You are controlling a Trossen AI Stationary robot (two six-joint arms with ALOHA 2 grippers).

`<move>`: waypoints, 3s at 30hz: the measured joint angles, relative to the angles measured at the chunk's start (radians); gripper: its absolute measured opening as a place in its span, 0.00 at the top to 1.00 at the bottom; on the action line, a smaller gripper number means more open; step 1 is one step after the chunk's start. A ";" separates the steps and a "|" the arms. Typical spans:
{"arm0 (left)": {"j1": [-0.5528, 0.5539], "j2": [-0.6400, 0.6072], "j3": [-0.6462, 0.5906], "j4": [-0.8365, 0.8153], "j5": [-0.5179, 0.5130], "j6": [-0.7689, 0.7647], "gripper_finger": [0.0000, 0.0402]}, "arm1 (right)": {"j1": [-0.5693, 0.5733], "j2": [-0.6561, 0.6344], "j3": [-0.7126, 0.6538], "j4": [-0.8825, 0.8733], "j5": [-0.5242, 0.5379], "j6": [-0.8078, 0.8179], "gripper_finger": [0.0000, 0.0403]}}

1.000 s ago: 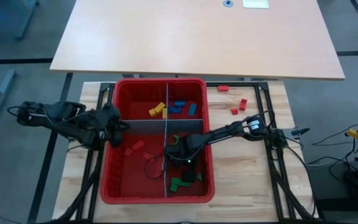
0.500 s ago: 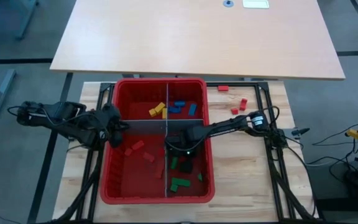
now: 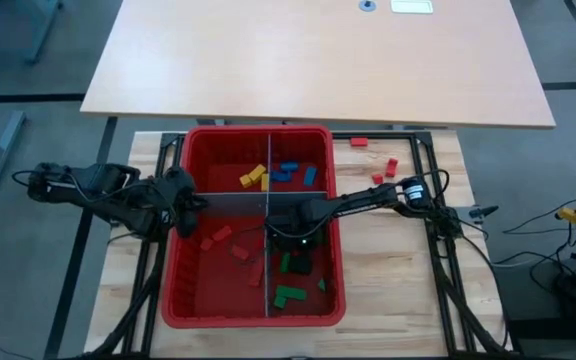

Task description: Sort blocks

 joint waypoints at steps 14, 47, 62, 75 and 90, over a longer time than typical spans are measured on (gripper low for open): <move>0.000 0.000 0.000 -0.006 0.000 0.000 0.94 | -0.001 -0.097 0.001 -0.008 0.058 -0.511 0.38; 0.000 0.021 0.000 -0.010 0.000 -0.017 0.94 | 0.031 -0.087 -0.082 0.119 0.059 -0.867 0.51; 0.000 0.021 0.000 -0.009 0.012 -0.019 0.94 | 0.028 -0.080 -0.184 0.173 0.061 -0.952 0.51; 0.000 0.021 0.000 -0.011 0.018 -0.019 0.94 | 0.020 -0.058 -0.192 0.217 0.094 -0.941 0.77; 0.000 0.022 0.040 -0.058 0.019 -0.019 0.94 | 0.015 -0.052 -0.193 0.187 0.058 -0.895 0.83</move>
